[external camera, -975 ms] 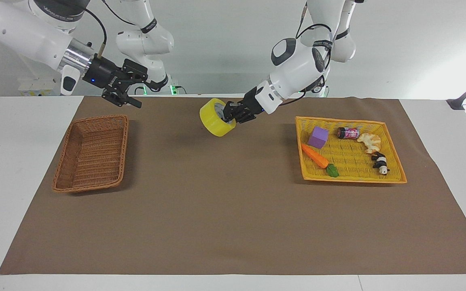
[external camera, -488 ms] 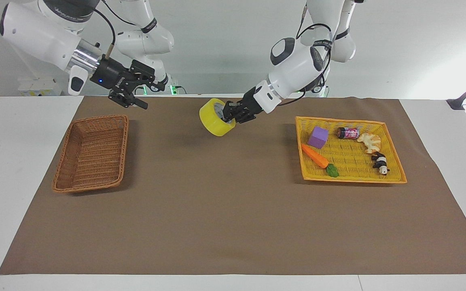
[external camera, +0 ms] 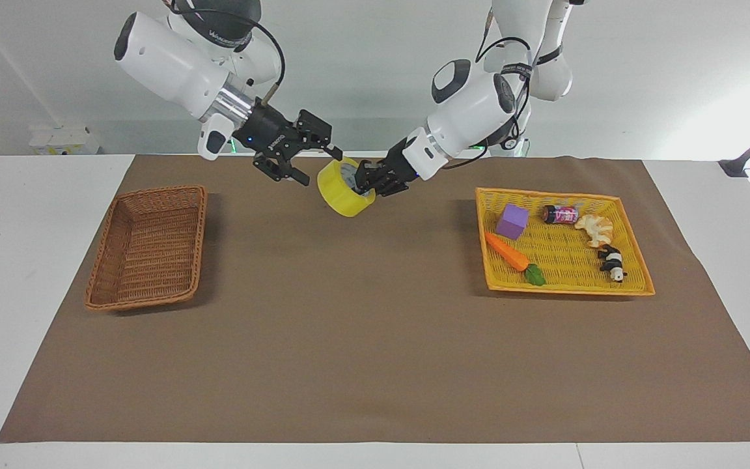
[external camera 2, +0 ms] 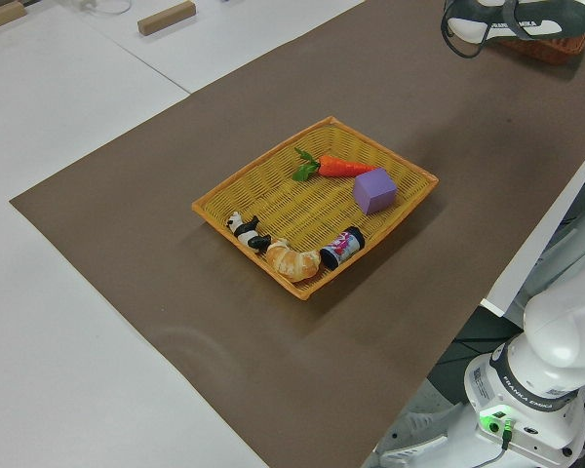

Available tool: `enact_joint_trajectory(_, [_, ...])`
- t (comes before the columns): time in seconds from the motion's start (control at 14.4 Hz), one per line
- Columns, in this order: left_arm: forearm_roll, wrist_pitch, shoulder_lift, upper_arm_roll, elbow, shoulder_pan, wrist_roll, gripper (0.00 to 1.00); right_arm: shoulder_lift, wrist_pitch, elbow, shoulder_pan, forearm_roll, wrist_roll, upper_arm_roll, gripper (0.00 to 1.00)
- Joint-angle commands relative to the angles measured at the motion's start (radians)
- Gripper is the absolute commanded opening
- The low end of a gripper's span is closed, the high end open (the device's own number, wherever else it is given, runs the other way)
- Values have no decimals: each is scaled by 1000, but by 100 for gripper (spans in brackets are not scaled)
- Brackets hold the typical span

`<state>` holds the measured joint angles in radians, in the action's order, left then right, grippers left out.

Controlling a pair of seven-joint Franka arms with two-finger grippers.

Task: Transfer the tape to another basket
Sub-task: 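Carry the tape toward the middle while the right gripper reaches toward it, then grasp the tape with the right gripper while the left gripper releases it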

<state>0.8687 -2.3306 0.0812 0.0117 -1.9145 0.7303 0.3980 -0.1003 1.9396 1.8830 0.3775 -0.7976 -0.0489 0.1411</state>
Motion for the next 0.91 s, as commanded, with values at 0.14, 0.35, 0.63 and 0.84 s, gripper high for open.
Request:
enact_joint_trajectory(0.14, [-27, -7, -5, -16, 5, 29, 36, 0, -13, 18, 54, 0, -9, 95, 5, 100])
enact_joint_trajectory(0.35, [-27, -6, -5, -16, 5, 29, 38, 0, -16, 70, 87, 30, -9, 98, 5, 100])
enact_joint_trajectory(0.63, [-27, -6, -5, -16, 5, 29, 44, 0, -13, 58, 90, 34, -9, 110, 5, 100])
enact_joint_trajectory(0.84, [-28, -3, -6, -16, 3, 29, 42, 0, -13, 45, 90, 24, -9, 141, 5, 91])
